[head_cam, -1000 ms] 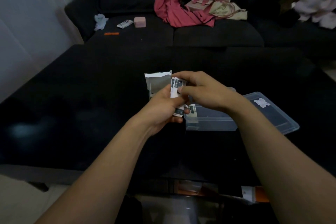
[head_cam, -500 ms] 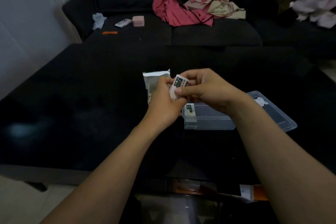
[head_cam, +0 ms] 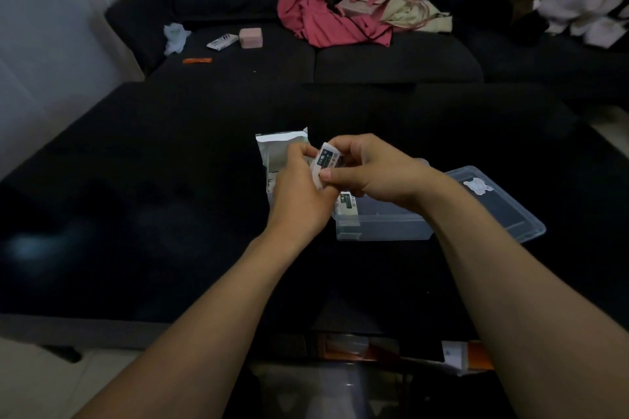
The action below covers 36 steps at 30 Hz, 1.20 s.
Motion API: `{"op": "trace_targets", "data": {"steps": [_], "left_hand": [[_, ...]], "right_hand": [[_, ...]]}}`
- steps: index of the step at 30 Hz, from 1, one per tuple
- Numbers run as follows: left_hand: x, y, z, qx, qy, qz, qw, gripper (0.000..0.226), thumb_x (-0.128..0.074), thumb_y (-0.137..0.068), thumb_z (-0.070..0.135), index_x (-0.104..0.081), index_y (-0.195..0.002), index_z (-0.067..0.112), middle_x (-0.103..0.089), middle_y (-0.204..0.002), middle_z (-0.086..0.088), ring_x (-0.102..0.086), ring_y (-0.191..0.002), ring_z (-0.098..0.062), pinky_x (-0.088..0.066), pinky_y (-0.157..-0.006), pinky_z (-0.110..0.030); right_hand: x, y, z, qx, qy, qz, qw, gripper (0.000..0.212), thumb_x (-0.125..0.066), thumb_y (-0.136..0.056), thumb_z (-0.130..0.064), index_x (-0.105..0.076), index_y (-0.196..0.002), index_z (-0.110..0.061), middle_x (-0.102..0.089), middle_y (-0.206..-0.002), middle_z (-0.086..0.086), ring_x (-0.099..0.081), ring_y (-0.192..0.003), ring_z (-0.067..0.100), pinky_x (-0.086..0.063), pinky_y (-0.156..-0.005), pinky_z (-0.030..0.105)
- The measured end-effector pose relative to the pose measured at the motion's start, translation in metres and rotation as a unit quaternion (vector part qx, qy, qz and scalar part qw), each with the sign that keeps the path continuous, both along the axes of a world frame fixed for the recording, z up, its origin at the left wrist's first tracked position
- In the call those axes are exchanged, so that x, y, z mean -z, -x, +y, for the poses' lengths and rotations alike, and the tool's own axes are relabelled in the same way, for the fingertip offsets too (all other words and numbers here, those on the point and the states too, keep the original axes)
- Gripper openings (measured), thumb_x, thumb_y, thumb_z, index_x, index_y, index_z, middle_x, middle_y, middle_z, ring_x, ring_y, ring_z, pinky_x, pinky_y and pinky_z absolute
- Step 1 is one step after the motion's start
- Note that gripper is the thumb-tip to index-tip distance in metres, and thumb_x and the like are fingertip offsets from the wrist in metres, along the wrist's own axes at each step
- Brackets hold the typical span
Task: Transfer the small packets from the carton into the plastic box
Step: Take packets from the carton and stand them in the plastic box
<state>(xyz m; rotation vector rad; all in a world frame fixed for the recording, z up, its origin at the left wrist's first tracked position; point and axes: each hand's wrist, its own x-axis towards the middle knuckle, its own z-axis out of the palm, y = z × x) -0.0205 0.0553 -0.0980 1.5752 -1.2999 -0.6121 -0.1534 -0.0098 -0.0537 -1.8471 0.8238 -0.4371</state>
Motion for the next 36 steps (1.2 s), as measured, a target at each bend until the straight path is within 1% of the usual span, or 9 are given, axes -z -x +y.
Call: {"op": "trace_targets", "data": {"steps": [4,8,11,15,18,24,27,30,36], "left_hand": [[-0.001,0.002,0.000,0.008,-0.018,-0.003,1.000,0.046,-0.068,-0.091,0.009,-0.035,-0.118,0.028,-0.063,-0.101,0.001,-0.070,-0.081,-0.015,-0.059,-0.061,-0.034],[-0.008,0.000,0.004,0.057,-0.065,-0.014,0.996,0.061,-0.080,-0.084,0.020,-0.037,-0.127,0.027,-0.064,-0.102,0.005,-0.071,-0.079,-0.012,-0.053,-0.051,-0.023],[-0.010,-0.006,0.011,0.101,-0.092,-0.114,0.984,0.071,-0.086,-0.078,0.025,-0.042,-0.133,0.029,-0.068,-0.088,0.006,-0.068,-0.076,-0.006,-0.056,-0.064,-0.024],[-0.005,-0.011,0.019,0.147,-0.103,-0.243,0.953,0.061,-0.085,-0.078,0.028,-0.052,-0.130,0.030,-0.065,-0.074,0.006,-0.063,-0.067,-0.003,-0.056,-0.069,-0.024],[0.003,-0.013,0.017,0.155,-0.123,-0.287,0.937,0.055,-0.082,-0.081,0.034,-0.056,-0.130,0.033,-0.064,-0.079,0.007,-0.062,-0.073,-0.005,-0.059,-0.075,-0.035],[0.012,-0.013,0.011,0.155,-0.104,-0.324,0.927,0.036,-0.075,-0.088,0.036,-0.066,-0.122,0.027,-0.065,-0.103,0.006,-0.062,-0.094,-0.012,-0.056,-0.087,-0.038],[0.014,-0.014,0.009,0.156,-0.097,-0.316,0.931,0.028,-0.075,-0.089,0.035,-0.069,-0.116,0.027,-0.066,-0.100,0.008,-0.063,-0.092,-0.010,-0.057,-0.086,-0.037],[0.016,-0.016,0.008,0.160,-0.094,-0.313,0.931,0.027,-0.074,-0.089,0.037,-0.069,-0.114,0.027,-0.066,-0.098,0.009,-0.063,-0.091,-0.009,-0.057,-0.084,-0.036],[0.016,-0.015,0.007,0.162,-0.083,-0.309,0.933,0.026,-0.074,-0.089,0.035,-0.070,-0.113,0.024,-0.062,-0.093,0.010,-0.062,-0.089,-0.009,-0.056,-0.083,-0.034]], "right_hand": [[0.000,0.001,-0.001,-0.005,0.032,0.028,0.999,0.011,-0.062,-0.096,-0.004,-0.063,-0.107,-0.003,-0.063,-0.080,0.004,-0.055,-0.056,-0.002,-0.043,-0.051,0.014],[-0.005,0.016,-0.008,0.033,-0.017,0.015,0.999,0.012,-0.060,-0.096,-0.003,-0.065,-0.107,-0.004,-0.069,-0.083,0.008,-0.057,-0.060,0.006,-0.045,-0.052,0.019],[-0.004,0.041,-0.029,0.116,-0.008,0.047,0.992,0.010,-0.062,-0.095,-0.004,-0.067,-0.103,-0.008,-0.069,-0.082,0.005,-0.058,-0.066,0.011,-0.046,-0.055,0.023],[0.014,0.062,-0.047,0.141,0.012,0.208,0.968,0.009,-0.062,-0.095,0.000,-0.067,-0.094,-0.007,-0.066,-0.077,0.012,-0.056,-0.061,0.014,-0.045,-0.052,0.024],[0.027,0.052,-0.048,0.110,0.002,0.314,0.943,0.008,-0.064,-0.095,-0.008,-0.068,-0.103,-0.007,-0.073,-0.092,0.017,-0.061,-0.073,0.021,-0.050,-0.065,0.033],[0.047,0.022,-0.044,0.070,0.024,0.432,0.899,0.027,-0.066,-0.095,-0.019,-0.063,-0.119,-0.008,-0.068,-0.116,0.013,-0.067,-0.104,0.029,-0.055,-0.095,0.042],[0.052,0.014,-0.041,0.091,0.022,0.438,0.894,0.036,-0.067,-0.094,-0.021,-0.060,-0.128,-0.011,-0.061,-0.128,0.010,-0.060,-0.114,0.026,-0.049,-0.101,0.041],[0.051,0.009,-0.039,0.099,0.030,0.429,0.898,0.038,-0.068,-0.093,-0.018,-0.061,-0.130,-0.011,-0.060,-0.131,0.010,-0.059,-0.117,0.026,-0.049,-0.098,0.036],[0.047,0.005,-0.033,0.111,0.015,0.414,0.903,0.050,-0.073,-0.090,-0.018,-0.057,-0.137,-0.012,-0.058,-0.135,0.011,-0.057,-0.119,0.026,-0.049,-0.100,0.039]]}}
